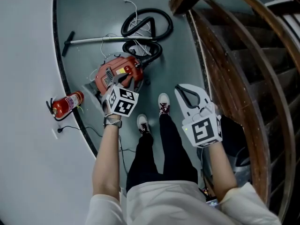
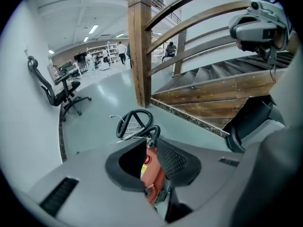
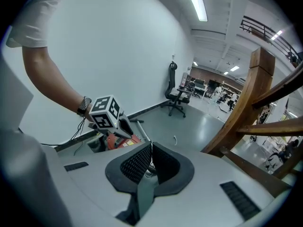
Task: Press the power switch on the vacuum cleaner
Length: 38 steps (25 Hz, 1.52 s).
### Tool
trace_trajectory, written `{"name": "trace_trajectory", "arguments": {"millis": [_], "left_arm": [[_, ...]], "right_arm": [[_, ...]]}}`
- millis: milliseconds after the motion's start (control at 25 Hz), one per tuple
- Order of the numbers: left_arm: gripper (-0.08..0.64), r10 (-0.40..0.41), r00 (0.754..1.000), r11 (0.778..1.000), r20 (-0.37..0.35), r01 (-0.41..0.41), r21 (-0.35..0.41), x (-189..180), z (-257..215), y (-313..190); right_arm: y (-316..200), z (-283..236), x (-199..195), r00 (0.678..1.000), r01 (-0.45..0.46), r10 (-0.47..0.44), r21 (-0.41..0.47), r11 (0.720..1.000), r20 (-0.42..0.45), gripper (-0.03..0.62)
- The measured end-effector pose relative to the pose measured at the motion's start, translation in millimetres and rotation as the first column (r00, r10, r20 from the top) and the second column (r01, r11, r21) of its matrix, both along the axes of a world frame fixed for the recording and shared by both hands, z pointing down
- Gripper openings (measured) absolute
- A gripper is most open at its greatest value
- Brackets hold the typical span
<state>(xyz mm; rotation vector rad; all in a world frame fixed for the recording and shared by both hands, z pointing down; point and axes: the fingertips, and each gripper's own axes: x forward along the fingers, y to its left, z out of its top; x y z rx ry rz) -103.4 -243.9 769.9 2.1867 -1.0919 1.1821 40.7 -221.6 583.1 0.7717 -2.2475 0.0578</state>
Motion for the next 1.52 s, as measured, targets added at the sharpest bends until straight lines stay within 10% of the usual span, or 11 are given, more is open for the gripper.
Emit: {"name": "trace_trajectory", "arguments": {"millis": [840,1520], "left_arm": [[0.002,0.040,0.999,0.948,0.002,-0.039,0.316,-26,-232,55],[0.002,0.077,0.997,0.796,0.017,-0.072,0.601,-30,-434,93]], "right_arm": [[41,-140,-15,0.996,0.092,-0.094,0.186,0.978,-0.001,0.029],[72,-269,-33,0.984,0.173,-0.178,0.353,0.920,-0.017,0.029]]}}
